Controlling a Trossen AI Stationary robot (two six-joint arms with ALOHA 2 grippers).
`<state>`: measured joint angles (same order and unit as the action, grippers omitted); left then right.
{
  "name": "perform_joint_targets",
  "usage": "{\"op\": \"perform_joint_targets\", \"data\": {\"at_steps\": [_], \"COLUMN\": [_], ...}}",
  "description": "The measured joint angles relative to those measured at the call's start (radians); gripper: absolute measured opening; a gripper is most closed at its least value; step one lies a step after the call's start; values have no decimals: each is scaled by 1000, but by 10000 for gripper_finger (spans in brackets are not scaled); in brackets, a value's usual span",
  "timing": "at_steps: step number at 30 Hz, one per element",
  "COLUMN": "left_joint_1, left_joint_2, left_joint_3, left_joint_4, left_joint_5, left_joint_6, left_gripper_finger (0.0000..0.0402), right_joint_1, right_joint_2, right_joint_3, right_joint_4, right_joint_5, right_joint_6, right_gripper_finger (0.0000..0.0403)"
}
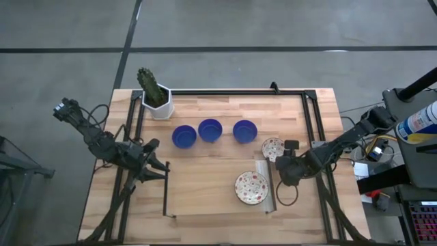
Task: Pick & Place Mini bowls
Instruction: Stack the green bowl on the green bowl on the shelf
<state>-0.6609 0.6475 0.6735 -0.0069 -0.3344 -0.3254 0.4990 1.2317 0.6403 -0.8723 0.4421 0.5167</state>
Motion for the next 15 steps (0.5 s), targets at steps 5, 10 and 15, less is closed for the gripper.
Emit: {"op": "perform_joint_targets", "data": {"at_steps": [5, 10, 15], "left_joint_1": [0, 0, 0], "left_joint_2": [-7, -9, -9], "left_joint_3": [0, 0, 0], "left_joint_4": [0, 0, -1], "left_joint_5": [-4, -12, -13], "left_joint_6": [1, -1, -9], "left_gripper_finger": [108, 108, 108], "right_joint_1": [-41, -97, -122], "right_joint_2": [18, 60, 96], "right_joint_3": [-41, -53, -52], "right_joint_4": [48, 80, 85], "right_joint_5": [1, -4, -9], "right_joint_6": [-24, -35, -46], "right_gripper_finger": [146, 134, 97]}}
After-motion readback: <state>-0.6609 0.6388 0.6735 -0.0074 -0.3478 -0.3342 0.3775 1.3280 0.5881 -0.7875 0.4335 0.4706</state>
